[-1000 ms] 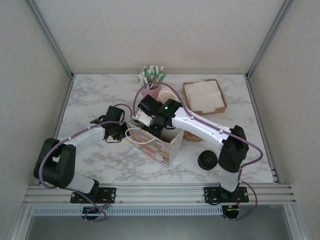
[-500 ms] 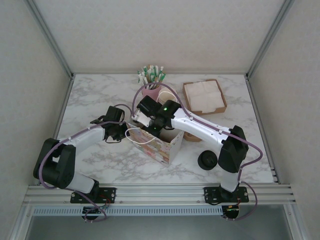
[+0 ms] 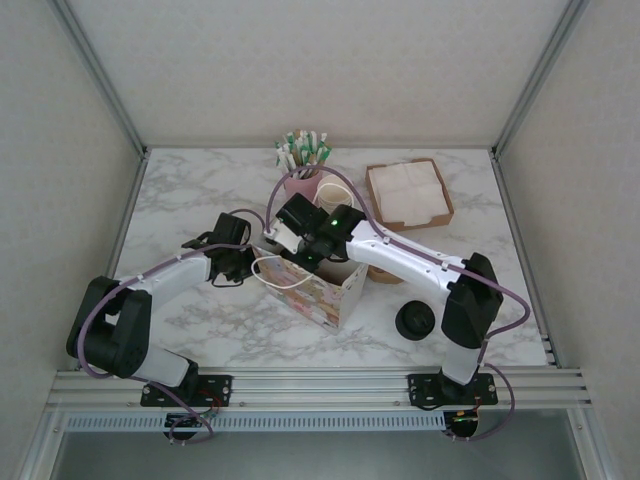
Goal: Pack the takeout coffee
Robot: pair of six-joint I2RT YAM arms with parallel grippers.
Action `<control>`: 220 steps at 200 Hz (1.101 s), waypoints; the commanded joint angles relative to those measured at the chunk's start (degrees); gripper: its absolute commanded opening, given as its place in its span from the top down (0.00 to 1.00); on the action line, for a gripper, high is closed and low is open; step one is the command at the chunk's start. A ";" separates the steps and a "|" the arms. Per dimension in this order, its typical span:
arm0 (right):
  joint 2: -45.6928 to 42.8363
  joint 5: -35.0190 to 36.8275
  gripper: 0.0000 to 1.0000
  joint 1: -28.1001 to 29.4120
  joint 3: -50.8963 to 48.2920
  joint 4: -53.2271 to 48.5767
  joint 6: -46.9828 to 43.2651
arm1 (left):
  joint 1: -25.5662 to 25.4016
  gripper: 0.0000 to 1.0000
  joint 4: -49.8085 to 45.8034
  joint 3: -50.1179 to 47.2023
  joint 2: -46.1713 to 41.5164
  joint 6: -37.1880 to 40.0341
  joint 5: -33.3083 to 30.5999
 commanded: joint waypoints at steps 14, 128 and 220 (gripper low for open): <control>2.79 1.61 0.50 0.01 -1.97 -3.94 0.03 | -0.74 0.53 -0.39 -0.63 -0.71 -0.48 -1.00; -7.02 -0.62 0.50 0.49 -4.15 4.61 4.19 | -1.45 0.53 -0.88 -0.24 -0.67 -0.63 -1.90; -1.13 -2.72 0.50 0.29 -5.92 3.45 5.12 | -1.96 0.53 -1.27 -0.08 -0.80 -0.64 -2.59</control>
